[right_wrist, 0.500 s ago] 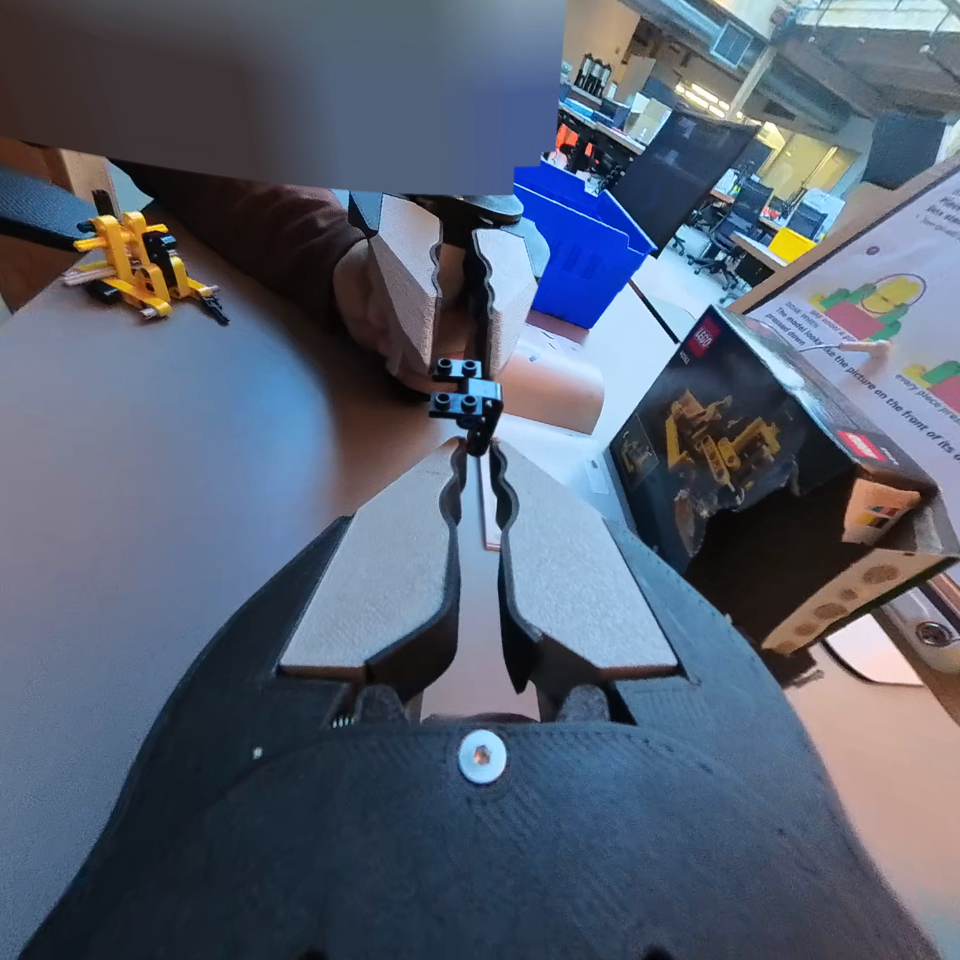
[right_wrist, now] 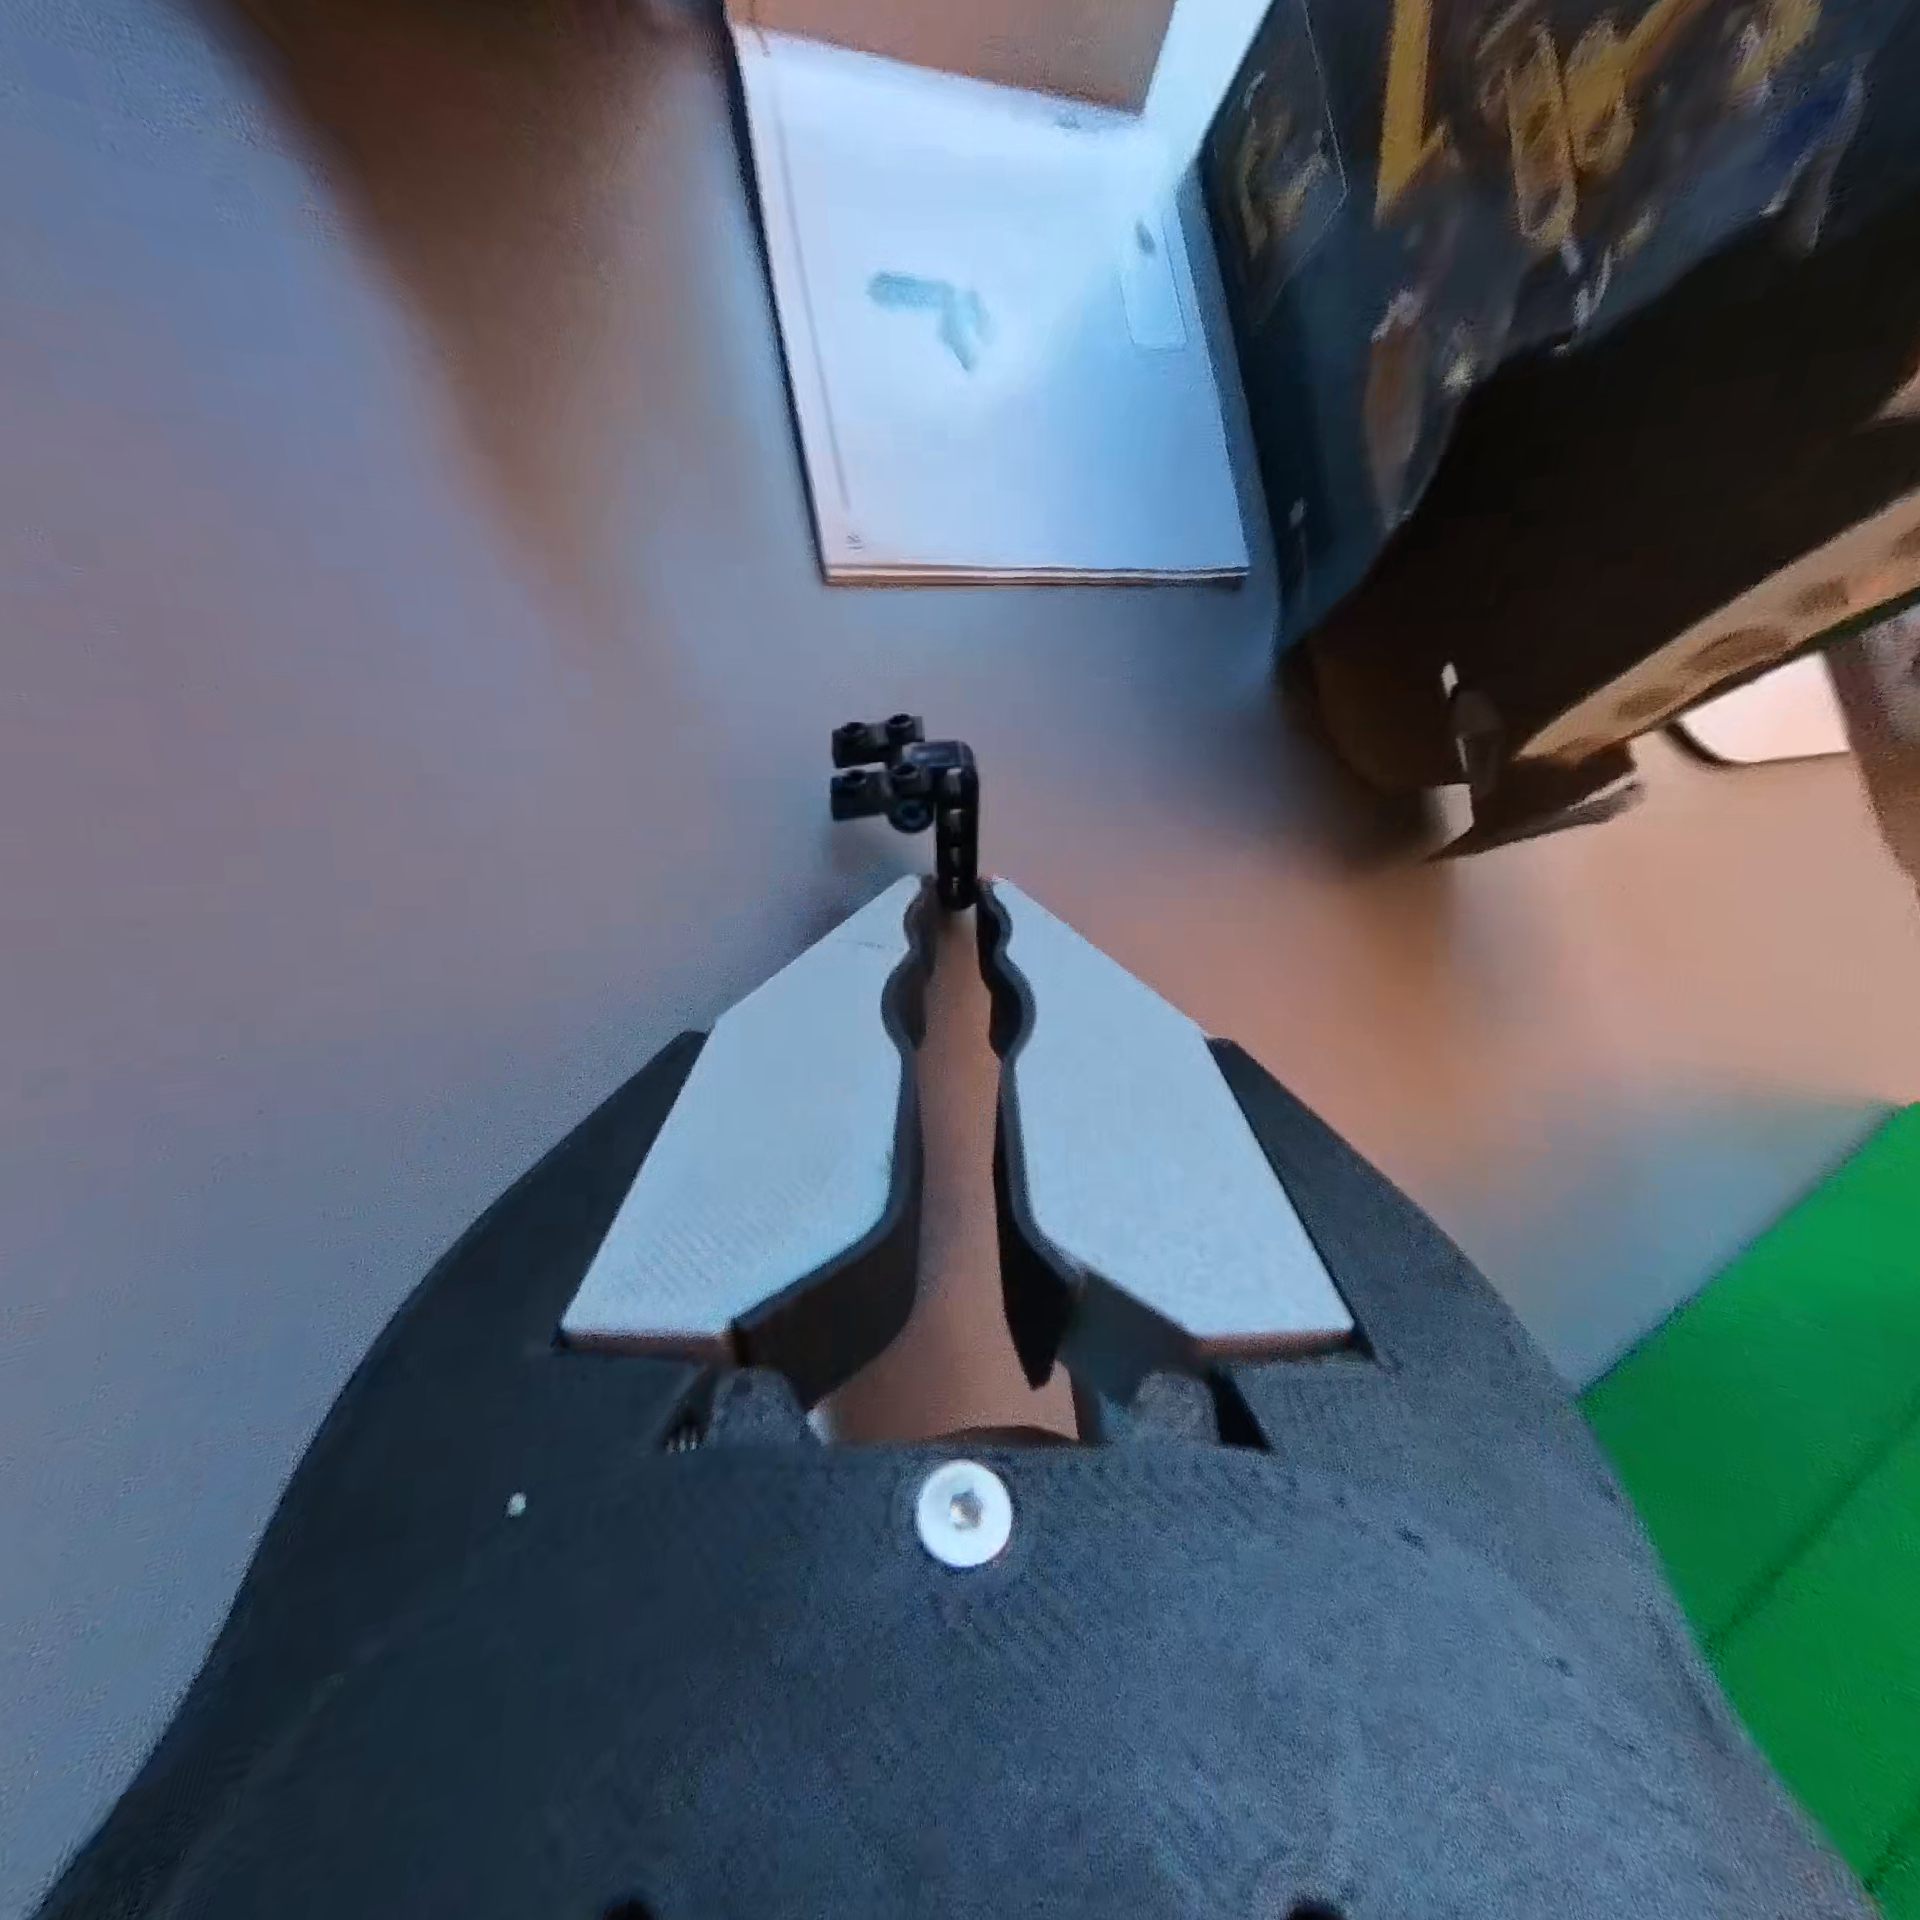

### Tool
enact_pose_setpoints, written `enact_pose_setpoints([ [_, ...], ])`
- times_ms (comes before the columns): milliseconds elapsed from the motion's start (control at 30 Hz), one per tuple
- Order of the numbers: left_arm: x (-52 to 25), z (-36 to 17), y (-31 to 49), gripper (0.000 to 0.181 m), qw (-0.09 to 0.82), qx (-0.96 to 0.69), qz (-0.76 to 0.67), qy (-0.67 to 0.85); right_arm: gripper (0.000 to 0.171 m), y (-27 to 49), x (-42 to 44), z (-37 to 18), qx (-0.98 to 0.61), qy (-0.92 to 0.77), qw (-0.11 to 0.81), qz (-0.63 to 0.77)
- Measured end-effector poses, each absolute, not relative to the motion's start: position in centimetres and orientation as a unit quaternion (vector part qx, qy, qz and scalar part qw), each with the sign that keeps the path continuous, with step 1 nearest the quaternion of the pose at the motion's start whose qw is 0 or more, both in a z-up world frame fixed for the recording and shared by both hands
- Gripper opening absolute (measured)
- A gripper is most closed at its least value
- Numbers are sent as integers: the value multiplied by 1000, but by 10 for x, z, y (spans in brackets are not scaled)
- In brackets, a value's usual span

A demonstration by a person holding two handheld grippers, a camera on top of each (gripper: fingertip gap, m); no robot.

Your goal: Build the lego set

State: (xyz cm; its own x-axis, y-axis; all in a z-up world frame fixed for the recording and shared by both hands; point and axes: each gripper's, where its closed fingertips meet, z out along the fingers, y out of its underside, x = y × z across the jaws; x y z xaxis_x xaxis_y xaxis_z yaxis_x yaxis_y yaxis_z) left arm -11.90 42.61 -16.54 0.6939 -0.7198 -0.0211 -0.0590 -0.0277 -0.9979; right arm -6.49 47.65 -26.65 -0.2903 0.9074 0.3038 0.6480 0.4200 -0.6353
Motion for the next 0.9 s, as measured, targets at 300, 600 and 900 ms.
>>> enact_pose_setpoints([
  [300, -117, -169, 428, 31, 630, -675, -246, 295, 14, 464, -64, -262, -502, -776, 299, 238],
  [600, -122, -162, 428, 31, 627, -677, -257, 288, 14, 486, -69, -241, -537, -711, 340, 302],
  [900, -127, -169, 427, 33, 573, -714, -252, 314, 25, 415, -82, -207, -416, -739, 361, 389],
])
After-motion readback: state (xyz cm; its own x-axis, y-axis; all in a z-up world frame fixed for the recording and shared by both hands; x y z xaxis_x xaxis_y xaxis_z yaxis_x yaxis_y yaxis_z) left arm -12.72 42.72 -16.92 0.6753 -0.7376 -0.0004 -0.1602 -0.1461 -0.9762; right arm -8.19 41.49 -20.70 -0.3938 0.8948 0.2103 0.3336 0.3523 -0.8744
